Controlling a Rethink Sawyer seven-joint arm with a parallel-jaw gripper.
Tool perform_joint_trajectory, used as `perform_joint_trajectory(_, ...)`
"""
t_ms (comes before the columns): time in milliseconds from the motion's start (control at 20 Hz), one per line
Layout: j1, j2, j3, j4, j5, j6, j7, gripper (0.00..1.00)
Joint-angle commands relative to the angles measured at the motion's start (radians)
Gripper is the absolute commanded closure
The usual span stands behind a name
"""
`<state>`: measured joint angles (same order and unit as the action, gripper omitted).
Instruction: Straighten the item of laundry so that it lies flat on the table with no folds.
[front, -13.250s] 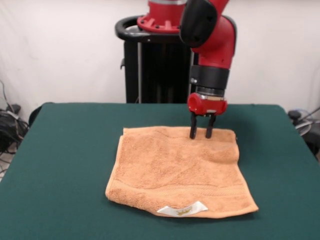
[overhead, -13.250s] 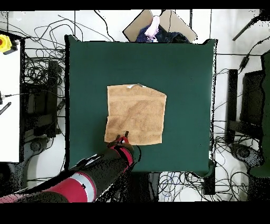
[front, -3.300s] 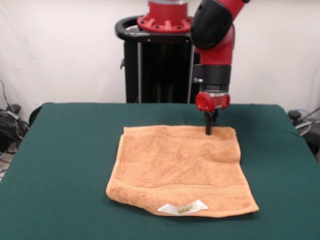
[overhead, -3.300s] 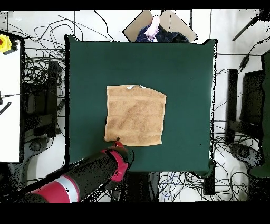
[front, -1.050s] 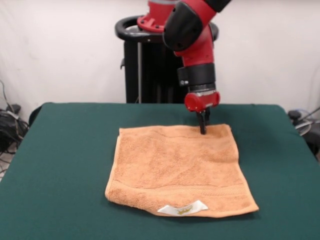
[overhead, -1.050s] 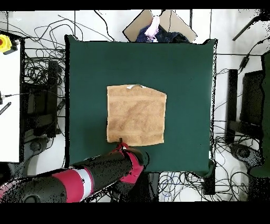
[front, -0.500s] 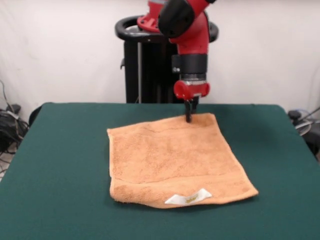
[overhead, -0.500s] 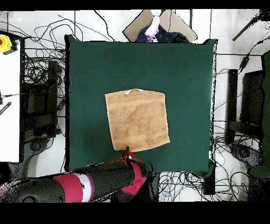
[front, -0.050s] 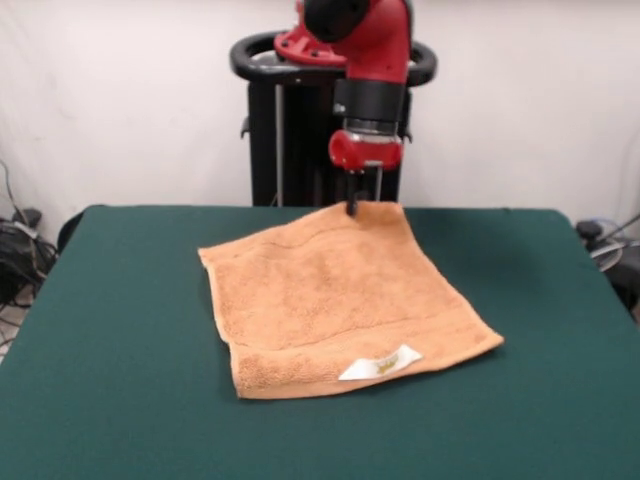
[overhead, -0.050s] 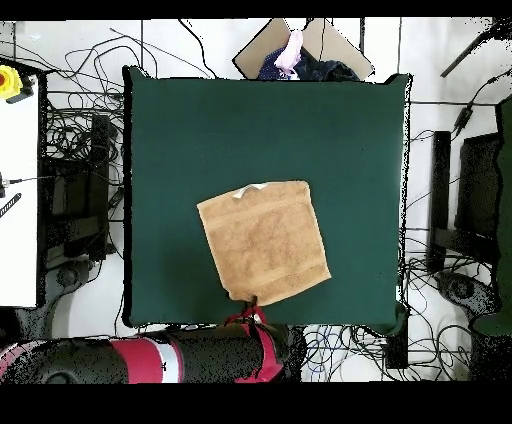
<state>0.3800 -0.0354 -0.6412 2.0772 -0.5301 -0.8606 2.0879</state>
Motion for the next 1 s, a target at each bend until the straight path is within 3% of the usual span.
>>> perform_joint_trajectory(50, -0.16, 0.106, 0.155, 0.017, 0.258, -0.194, 0.265, 1.0)
perform_joint_trajectory(200, -0.282, 0.131, 0.23, 0.02, 0.302, -0.26, 0.352, 1.0)
perform_joint_trajectory(350, -0.325, 0.137, 0.249, 0.04, 0.334, -0.315, 0.331, 1.0)
perform_joint_trajectory(600, -0.374, 0.132, 0.279, 0.089, 0.369, -0.386, 0.279, 1.0)
perform_joint_trajectory(1000, -0.416, 0.129, 0.295, 0.099, 0.37, -0.402, 0.214, 1.0)
